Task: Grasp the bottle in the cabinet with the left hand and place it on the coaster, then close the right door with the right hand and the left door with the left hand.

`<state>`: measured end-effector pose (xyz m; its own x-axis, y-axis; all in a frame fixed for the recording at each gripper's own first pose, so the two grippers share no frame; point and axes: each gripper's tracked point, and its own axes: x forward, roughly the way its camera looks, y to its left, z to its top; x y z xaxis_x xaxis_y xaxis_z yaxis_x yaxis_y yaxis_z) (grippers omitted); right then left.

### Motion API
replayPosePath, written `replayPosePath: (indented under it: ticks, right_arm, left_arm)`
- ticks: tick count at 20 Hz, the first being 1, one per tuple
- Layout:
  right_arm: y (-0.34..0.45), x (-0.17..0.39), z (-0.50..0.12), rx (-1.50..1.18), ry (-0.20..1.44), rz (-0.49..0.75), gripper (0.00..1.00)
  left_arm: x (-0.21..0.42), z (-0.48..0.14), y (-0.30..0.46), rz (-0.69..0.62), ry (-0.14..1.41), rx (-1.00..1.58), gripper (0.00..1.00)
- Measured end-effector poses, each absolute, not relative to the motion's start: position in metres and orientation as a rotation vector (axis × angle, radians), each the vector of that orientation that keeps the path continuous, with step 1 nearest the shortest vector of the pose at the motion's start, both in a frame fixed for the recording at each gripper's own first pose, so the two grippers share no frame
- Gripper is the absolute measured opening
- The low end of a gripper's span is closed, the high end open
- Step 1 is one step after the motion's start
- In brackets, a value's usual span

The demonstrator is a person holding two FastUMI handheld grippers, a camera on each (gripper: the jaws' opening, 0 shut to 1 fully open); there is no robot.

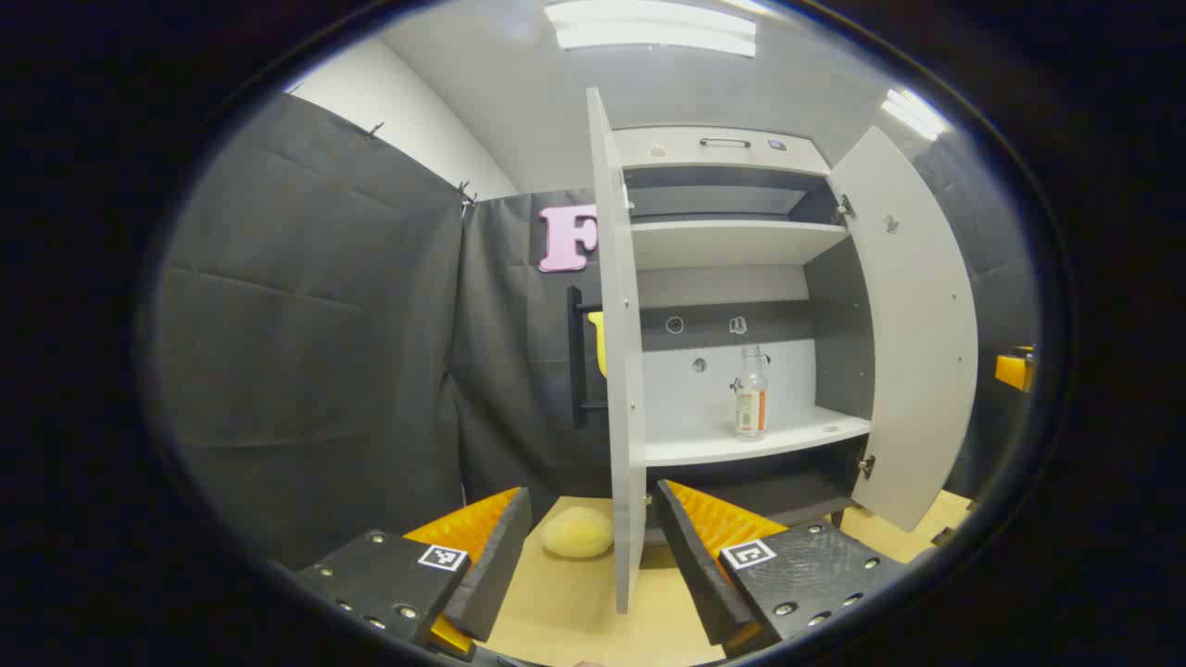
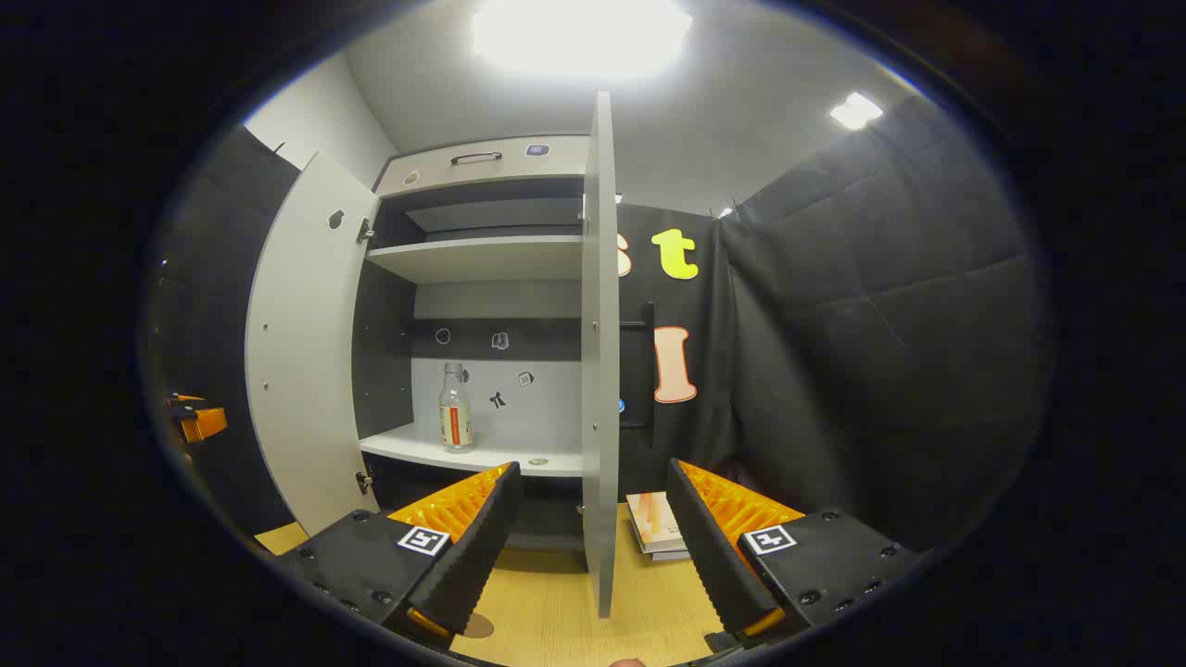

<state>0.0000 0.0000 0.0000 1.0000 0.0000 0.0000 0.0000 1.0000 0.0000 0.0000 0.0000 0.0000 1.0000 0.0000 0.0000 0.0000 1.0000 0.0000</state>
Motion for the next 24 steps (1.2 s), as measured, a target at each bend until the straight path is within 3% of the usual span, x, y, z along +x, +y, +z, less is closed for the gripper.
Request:
replayPosePath:
  ticks: [14, 24]
  right_arm:
    - [-0.012, 0.001, -0.007, 0.028, 0.017, -0.021, 0.99]
    - [-0.039, 0.001, -0.018, -0.012, 0.037, 0.004, 0.99]
  left_arm:
    - [0.003, -0.009, 0.001, 0.004, 0.017, 0.009, 0.84]
    - [0.003, 0.007, -0.038, -0.009, -0.010, -0.008, 0.84]
